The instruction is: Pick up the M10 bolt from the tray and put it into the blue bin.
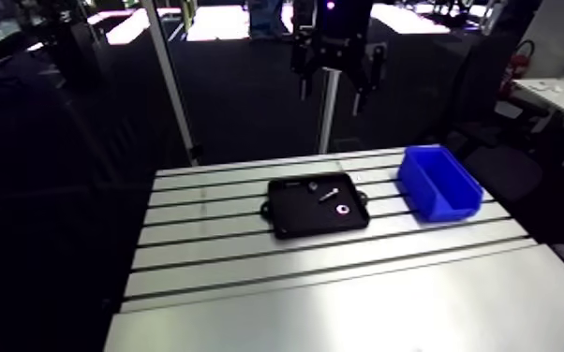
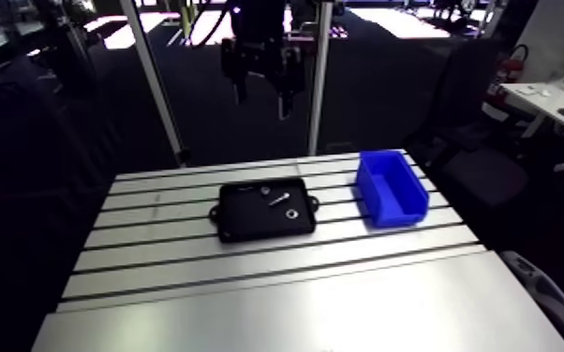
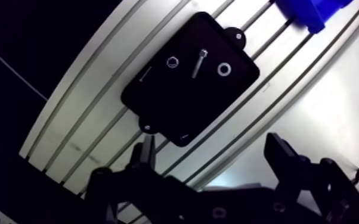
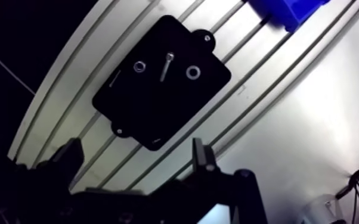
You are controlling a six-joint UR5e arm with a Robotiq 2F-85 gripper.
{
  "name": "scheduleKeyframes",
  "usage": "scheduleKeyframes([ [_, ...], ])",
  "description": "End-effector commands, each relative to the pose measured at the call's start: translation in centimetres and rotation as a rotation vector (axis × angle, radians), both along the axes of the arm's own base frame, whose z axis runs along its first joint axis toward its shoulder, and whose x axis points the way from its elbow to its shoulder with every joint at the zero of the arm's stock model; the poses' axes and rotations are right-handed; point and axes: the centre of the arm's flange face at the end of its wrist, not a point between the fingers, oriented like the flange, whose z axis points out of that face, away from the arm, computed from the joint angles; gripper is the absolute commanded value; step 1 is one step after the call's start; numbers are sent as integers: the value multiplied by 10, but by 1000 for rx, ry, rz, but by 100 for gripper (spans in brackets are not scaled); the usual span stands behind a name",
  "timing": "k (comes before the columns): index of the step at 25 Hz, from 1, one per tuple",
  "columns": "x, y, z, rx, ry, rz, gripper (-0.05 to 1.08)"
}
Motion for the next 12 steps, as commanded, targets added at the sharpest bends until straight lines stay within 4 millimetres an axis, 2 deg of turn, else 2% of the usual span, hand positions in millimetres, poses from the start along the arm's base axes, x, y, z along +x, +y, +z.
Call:
scheduleKeyframes([
  [1, -5, -1, -34, 3, -32, -61, 1],
  [12, -5, -1, -63, 16, 13, -156, 1],
])
